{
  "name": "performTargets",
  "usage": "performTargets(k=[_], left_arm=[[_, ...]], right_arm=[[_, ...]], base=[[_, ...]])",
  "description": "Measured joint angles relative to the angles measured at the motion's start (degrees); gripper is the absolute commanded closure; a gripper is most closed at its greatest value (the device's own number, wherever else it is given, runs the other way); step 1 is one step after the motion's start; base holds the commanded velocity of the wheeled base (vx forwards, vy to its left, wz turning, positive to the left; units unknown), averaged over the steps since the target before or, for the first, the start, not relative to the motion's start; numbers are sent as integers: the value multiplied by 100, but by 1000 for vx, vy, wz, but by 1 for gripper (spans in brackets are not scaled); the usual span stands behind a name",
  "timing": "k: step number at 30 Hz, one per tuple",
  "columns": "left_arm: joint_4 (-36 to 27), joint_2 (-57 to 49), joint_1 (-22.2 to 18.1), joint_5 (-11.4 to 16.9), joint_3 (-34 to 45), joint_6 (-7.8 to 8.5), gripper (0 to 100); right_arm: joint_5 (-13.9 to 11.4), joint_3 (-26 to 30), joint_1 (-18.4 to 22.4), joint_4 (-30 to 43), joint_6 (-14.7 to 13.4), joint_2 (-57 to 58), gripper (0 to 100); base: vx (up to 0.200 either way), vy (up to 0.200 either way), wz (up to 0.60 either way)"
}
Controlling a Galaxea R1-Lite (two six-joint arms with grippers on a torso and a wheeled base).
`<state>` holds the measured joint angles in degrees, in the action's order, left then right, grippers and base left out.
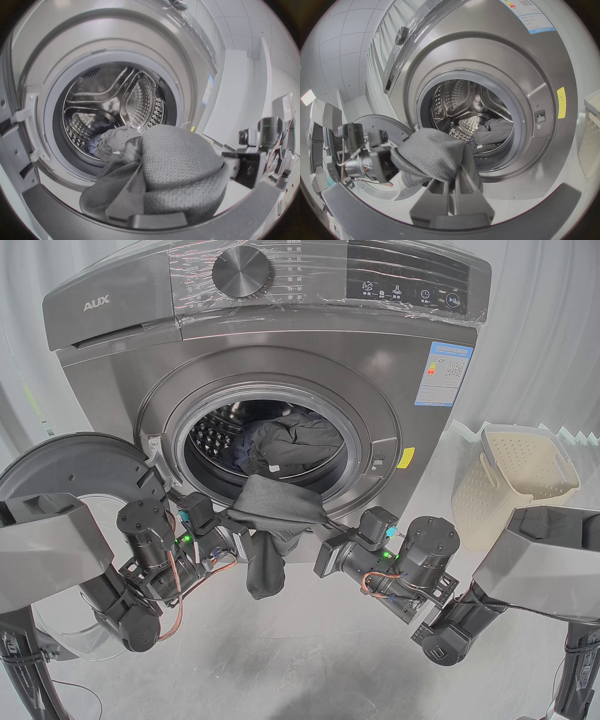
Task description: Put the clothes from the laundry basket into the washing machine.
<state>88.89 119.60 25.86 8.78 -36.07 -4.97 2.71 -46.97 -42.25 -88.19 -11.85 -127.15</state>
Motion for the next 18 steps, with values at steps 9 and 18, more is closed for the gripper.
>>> performTargets(k=[9,18], left_arm=[[6,-605,126,39,460,-83,100],[0,-852,121,69,592,-83,100]], right_arm=[[-6,-44,-46,2,-5,-46,0],[-71,750,-52,9,118,199,0]], base=[[0,0,0],[0,0,0]])
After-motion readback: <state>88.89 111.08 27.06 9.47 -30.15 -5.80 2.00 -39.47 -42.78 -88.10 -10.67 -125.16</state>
